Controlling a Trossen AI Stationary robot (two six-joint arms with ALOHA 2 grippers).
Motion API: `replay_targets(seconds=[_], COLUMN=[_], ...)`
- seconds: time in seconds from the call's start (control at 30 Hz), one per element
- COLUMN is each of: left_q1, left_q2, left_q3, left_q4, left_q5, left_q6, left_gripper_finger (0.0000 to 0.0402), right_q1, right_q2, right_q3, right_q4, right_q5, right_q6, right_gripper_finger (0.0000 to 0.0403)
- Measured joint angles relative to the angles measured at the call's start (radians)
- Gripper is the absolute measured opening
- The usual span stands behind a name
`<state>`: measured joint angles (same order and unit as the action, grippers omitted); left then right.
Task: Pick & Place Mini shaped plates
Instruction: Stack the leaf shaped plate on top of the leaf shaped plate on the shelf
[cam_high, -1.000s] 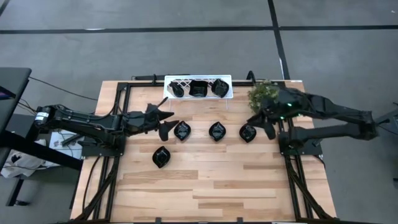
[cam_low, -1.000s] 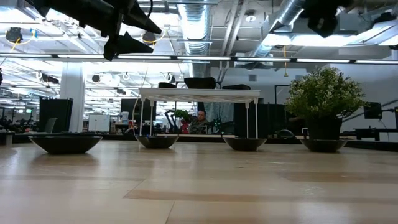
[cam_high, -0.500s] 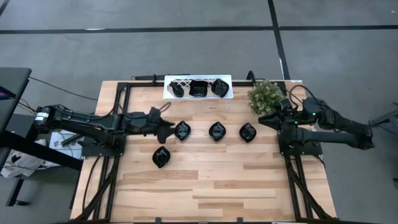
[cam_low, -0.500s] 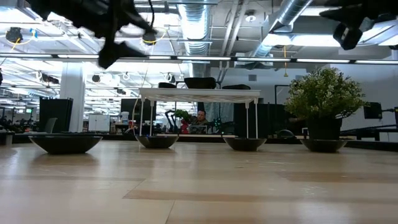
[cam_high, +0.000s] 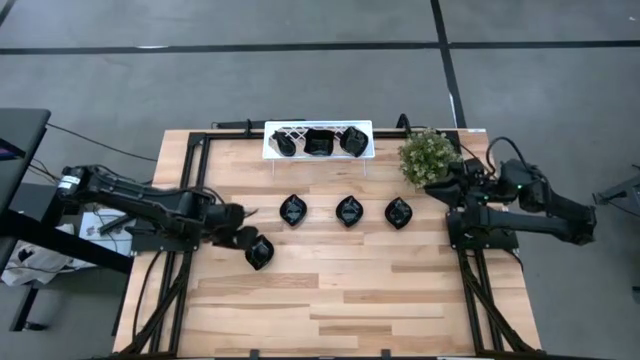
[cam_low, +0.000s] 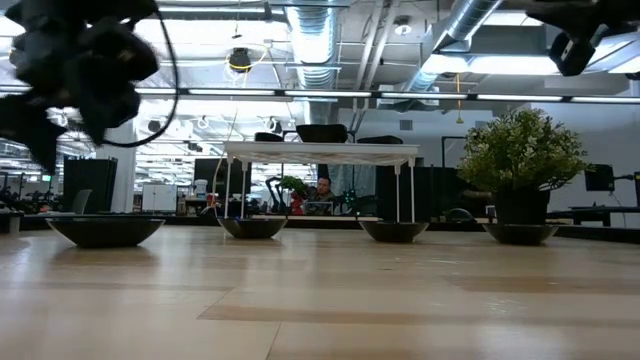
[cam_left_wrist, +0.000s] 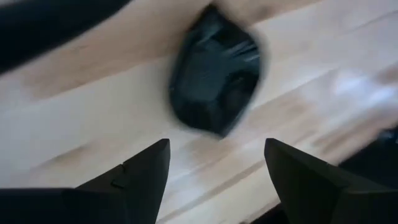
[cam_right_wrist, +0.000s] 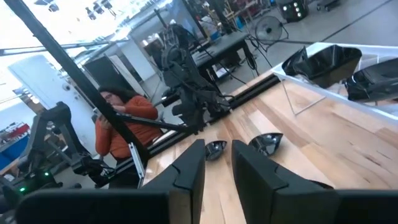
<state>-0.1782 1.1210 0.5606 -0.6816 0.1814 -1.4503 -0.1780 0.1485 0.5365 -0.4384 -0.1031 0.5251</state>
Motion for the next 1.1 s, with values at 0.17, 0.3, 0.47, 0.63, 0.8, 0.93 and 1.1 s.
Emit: replay_targets(seconds=[0.17,0.3,0.47,0.63,0.8,0.93,1.1], left_q1=[-0.059,-0.064,-0.060,-0.056,-0.056,-0.056,-0.056], left_q2=[0.000,0.000,0.001,0.042,0.093,0.125,0.158], left_q3=[-0.001,-0.001,-0.001,-0.039,-0.059,-0.086,-0.119], left_q4=[-0.028,-0.025,-0.018,0.035,0.036,0.083,0.217], left_q5=[-0.106,-0.181,-0.205,-0.202,-0.207,-0.208,-0.221], left_q6=[-0.092,-0.129,-0.130,-0.145,-0.164,-0.163,-0.162], left_gripper_finger=[0.0264,0.0264,0.0264,0.0264,0.0264,0.0264,0.0264], right_q1=[0.000,0.000,0.000,0.000,0.000,0.000,0.000], right_q2=[0.002,0.002,0.002,0.002,0.002,0.002,0.002], right_q3=[0.000,0.000,0.000,0.000,0.000,0.000,0.000], right_q4=[-0.012,-0.031,-0.075,-0.119,-0.105,-0.105,-0.104], right_q5=[0.000,0.000,0.000,0.005,0.007,0.007,0.008], right_q6=[-0.003,-0.038,-0.040,-0.011,-0.010,-0.010,-0.008], right_gripper_finger=[0.0075,0.0075,0.0075,0.0075,0.0075,0.0075,0.0075])
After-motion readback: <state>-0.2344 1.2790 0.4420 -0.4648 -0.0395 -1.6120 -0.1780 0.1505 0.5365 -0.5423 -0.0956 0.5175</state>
